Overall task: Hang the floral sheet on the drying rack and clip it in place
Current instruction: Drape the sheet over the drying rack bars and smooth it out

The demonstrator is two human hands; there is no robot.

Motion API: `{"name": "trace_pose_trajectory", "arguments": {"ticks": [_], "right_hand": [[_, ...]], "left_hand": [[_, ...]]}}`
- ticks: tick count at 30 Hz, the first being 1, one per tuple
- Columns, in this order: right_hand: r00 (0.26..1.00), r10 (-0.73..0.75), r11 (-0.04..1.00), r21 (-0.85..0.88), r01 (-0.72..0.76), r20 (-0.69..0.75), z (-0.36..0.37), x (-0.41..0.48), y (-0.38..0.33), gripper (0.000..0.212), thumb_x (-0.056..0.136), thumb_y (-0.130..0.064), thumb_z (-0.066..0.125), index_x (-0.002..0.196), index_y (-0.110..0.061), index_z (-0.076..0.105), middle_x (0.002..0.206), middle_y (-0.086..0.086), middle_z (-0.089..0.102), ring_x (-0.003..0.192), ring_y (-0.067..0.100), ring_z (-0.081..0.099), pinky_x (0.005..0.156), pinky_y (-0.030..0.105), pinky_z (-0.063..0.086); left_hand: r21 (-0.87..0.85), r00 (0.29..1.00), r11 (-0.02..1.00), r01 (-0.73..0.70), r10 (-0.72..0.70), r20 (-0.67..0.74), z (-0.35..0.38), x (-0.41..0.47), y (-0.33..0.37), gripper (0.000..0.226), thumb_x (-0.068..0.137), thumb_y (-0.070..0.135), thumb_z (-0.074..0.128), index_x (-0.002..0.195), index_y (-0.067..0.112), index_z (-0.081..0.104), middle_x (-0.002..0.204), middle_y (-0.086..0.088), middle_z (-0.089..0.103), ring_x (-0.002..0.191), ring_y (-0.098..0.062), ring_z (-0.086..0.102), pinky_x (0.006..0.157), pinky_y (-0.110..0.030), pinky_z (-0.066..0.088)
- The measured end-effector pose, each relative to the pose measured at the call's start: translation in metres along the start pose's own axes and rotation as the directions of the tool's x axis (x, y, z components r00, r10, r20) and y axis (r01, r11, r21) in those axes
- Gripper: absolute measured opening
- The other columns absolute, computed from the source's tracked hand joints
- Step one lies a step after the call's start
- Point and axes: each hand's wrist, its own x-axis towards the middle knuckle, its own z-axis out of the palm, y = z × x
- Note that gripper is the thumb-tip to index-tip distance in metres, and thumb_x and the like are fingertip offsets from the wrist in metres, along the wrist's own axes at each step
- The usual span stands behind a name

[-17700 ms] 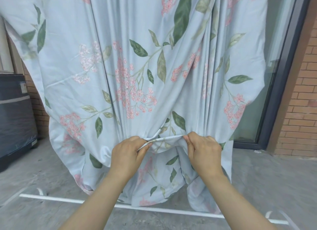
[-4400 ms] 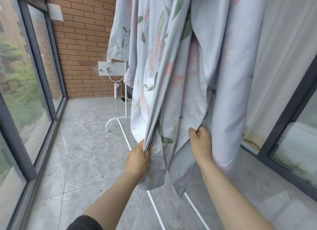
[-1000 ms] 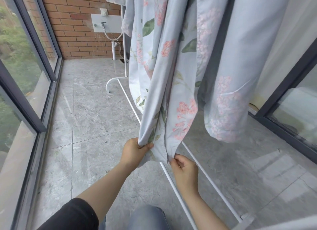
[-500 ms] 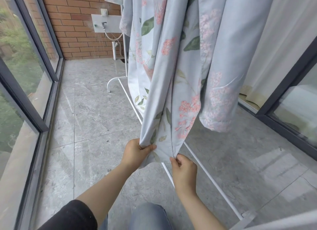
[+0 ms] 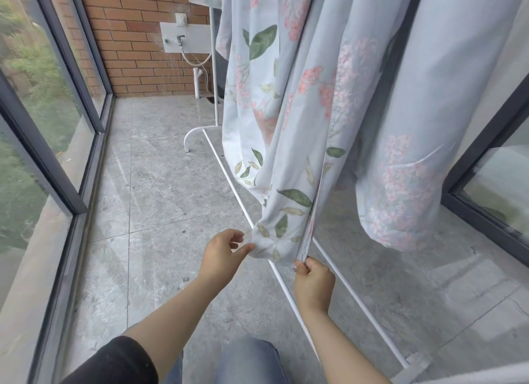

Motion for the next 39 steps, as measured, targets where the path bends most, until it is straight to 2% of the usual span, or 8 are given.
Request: {"name": "trace_pose_trajectory", "arguments": {"ticks": [3,6,8,11,17,26,35,39], "right_hand": [[0.999,0.031,0.998,0.056,-0.033,0.032,0.000,0.007,-0.010,0.035,0.088,-0.009,0.064,0.055,-0.001,0.051,0.052,0.010,0.058,0.049,0.022,0.051,0.045,0.025,0.029],[0.995,0.074,0.994,0.076,-0.079,0.072,-0.006,0.010,-0.021,0.038,0.090,-0.014,0.063,0.055,-0.014,0.049,0.049,-0.005,0.049,0.048,0.008,0.039,0.045,0.016,0.027],[0.973,0.186,0.980,0.048,-0.194,0.136,-0.012,0.008,-0.033,0.015,0.091,-0.023,0.063,0.082,-0.014,0.069,0.074,-0.003,0.068,0.068,0.009,0.059,0.057,0.012,0.037],[0.945,0.294,0.956,-0.019,-0.294,0.146,-0.024,0.005,-0.058,0.029,0.090,-0.028,0.065,0.106,-0.005,0.069,0.098,0.005,0.072,0.087,0.015,0.064,0.067,0.018,0.042],[0.907,0.359,0.930,-0.008,-0.367,0.222,-0.062,-0.004,-0.130,0.024,0.088,-0.024,0.063,0.105,-0.010,0.071,0.096,0.002,0.073,0.092,0.018,0.068,0.085,0.034,0.054],[0.901,0.307,0.926,0.123,-0.357,0.305,-0.214,-0.029,-0.305,0.015,0.087,-0.017,0.064,0.083,-0.031,0.063,0.090,-0.005,0.070,0.090,0.020,0.069,0.087,0.046,0.055],[0.923,0.177,0.943,0.211,-0.259,0.342,-0.371,-0.063,-0.454,0.022,0.086,-0.015,0.065,0.075,-0.034,0.066,0.087,-0.003,0.073,0.083,0.020,0.070,0.084,0.047,0.056],[0.946,0.112,0.925,0.318,-0.211,0.303,-0.416,-0.088,-0.492,0.018,0.088,-0.013,0.064,0.080,-0.029,0.066,0.090,0.003,0.074,0.084,0.019,0.070,0.075,0.035,0.058]], "left_hand": [[0.016,1.000,1.000,0.015,-0.015,0.003,-0.004,-0.002,-0.005,0.021,0.082,0.030,0.073,0.099,0.020,0.064,0.093,0.012,0.065,0.087,-0.004,0.062,0.074,-0.019,0.048],[0.006,0.997,0.997,0.074,-0.074,0.035,-0.010,-0.001,-0.002,0.015,0.085,0.027,0.070,0.097,0.019,0.065,0.091,0.010,0.066,0.085,-0.006,0.063,0.068,-0.014,0.044],[0.008,0.992,0.994,0.111,-0.112,0.066,-0.018,0.001,0.008,0.014,0.086,0.027,0.069,0.098,0.019,0.065,0.092,0.009,0.066,0.085,-0.004,0.062,0.067,-0.012,0.043],[0.007,0.981,0.987,0.163,-0.163,0.105,-0.034,0.001,0.030,0.012,0.087,0.025,0.067,0.098,0.020,0.064,0.093,0.009,0.066,0.086,-0.003,0.061,0.067,-0.011,0.042],[0.030,0.953,0.960,0.278,-0.279,0.120,-0.077,-0.026,0.088,0.013,0.089,0.022,0.064,0.101,0.019,0.065,0.096,0.008,0.067,0.086,-0.001,0.060,0.067,-0.011,0.042],[-0.057,0.948,0.947,0.316,-0.312,0.067,-0.179,-0.100,0.282,0.015,0.090,0.022,0.062,0.103,0.018,0.067,0.096,0.011,0.067,0.088,0.000,0.061,0.073,-0.016,0.047],[-0.137,0.964,0.955,0.264,-0.263,0.020,-0.265,-0.199,0.461,0.011,0.090,0.024,0.062,0.099,0.023,0.067,0.092,0.011,0.068,0.088,0.000,0.062,0.070,-0.011,0.044],[-0.162,0.980,0.967,0.196,-0.198,0.004,-0.289,-0.234,0.496,0.004,0.089,0.023,0.064,0.091,0.025,0.067,0.087,0.010,0.069,0.085,-0.003,0.064,0.067,-0.012,0.045]]}}
